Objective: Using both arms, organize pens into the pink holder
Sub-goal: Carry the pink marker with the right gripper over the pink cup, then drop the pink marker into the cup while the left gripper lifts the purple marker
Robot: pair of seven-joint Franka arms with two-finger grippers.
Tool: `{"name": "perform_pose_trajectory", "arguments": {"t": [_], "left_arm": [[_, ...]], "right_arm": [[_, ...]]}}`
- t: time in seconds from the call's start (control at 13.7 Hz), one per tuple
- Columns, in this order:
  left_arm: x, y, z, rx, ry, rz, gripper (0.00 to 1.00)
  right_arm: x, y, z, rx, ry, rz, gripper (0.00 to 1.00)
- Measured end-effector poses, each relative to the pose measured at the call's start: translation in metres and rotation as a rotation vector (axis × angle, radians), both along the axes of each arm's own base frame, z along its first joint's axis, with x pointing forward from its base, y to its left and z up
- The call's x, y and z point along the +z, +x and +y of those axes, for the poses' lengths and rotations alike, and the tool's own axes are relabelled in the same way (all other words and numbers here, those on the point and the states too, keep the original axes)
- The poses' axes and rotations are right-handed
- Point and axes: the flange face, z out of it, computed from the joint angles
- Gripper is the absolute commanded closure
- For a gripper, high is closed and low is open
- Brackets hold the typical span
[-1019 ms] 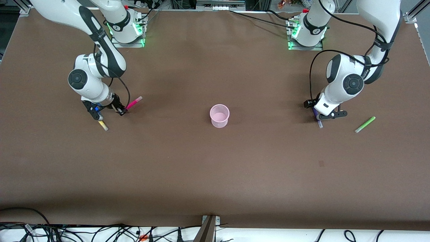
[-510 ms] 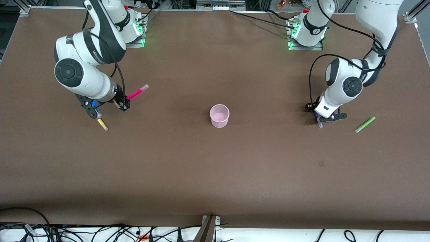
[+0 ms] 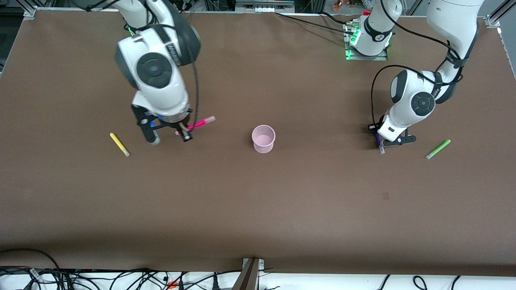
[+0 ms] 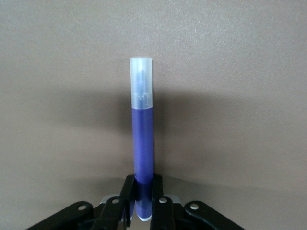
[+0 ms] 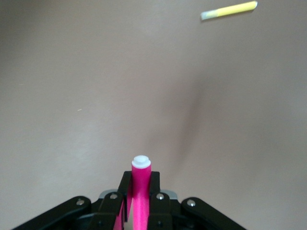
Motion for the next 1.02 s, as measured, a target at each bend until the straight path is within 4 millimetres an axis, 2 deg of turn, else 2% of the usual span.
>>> {"name": "perform_pose_trajectory", "arguments": {"t": [0.36,0.51,0.73,1.02], "left_arm": [[0.005,0.003,0.000,0.001,0.002,0.005,1.00],[0.017,0.011,0.001,0.002,0.007,0.035,1.00],[0.049,0.033,0.002,0.007,0.020,0.109,1.00],[0.114,0.068,0.003,0.040,0.045,0.220,1.00]], "right_arm": [[0.014,-0.012,0.092,0.084,-0.021,-0.145,1.00],[0.003,-0.019,0.121,0.122,-0.043,-0.199,1.00],[-0.030,-0.032,0.154,0.086,-0.049,-0.235,1.00],[-0.062,-0.041,0.168,-0.038,-0.081,-0.269,1.00]]}}
